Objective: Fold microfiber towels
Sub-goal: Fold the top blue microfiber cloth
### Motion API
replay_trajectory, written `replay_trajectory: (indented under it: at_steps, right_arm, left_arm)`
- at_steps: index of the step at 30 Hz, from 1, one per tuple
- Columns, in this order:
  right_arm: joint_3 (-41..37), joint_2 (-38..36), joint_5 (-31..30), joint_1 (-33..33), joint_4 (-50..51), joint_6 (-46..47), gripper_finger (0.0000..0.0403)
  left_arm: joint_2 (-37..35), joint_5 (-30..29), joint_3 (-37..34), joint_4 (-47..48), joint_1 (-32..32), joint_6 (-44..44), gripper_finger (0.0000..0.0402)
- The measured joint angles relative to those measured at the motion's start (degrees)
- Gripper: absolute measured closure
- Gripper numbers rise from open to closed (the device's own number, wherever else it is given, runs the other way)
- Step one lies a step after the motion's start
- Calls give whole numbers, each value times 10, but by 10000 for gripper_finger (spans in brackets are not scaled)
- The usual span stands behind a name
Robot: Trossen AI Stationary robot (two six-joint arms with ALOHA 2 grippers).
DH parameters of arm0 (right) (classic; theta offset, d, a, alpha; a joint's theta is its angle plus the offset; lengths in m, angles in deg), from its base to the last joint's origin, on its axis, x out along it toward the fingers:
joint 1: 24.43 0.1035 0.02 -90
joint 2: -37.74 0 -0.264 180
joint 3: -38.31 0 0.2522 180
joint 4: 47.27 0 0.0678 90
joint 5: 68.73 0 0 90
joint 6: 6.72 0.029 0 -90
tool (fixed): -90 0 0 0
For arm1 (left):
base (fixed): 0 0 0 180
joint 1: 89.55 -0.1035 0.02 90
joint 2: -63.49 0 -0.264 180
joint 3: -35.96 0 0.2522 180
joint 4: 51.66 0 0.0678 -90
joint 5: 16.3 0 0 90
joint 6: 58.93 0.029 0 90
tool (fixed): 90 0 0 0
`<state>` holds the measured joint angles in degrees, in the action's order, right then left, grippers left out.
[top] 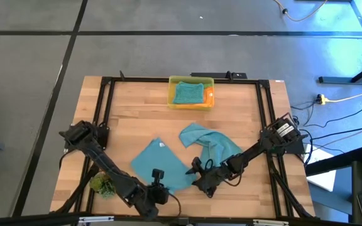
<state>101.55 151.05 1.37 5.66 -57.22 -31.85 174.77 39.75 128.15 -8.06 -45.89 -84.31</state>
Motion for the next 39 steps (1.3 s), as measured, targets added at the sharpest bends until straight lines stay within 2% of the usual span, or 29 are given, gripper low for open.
replay_trajectory:
  at_steps: [4,8,16,22,26,30,35,39]
  right_arm:
    - [0,1,-27,0,1,-26,134]
    - [0,1,-40,-2,5,-26,171]
    - [-1,1,-43,3,4,-22,293]
    - [12,3,-23,19,3,-26,390]
    - [44,6,-17,29,52,-2,392]
    - [96,5,-47,38,139,15,396]
    - [177,5,-54,39,294,106,398]
    - [227,4,-45,46,389,158,399]
  left_arm:
    - [-11,-10,0,1,4,0,401]
    - [-12,-15,0,4,4,-1,401]
    - [-12,-10,0,46,8,-43,401]
    - [-12,-3,0,77,39,-91,401]
    - [-12,-15,-12,68,55,-106,401]
    - [-12,-12,-52,52,58,-127,401]
    - [-12,-11,-105,34,49,-150,401]
    - [-12,-12,-116,17,42,-135,401]
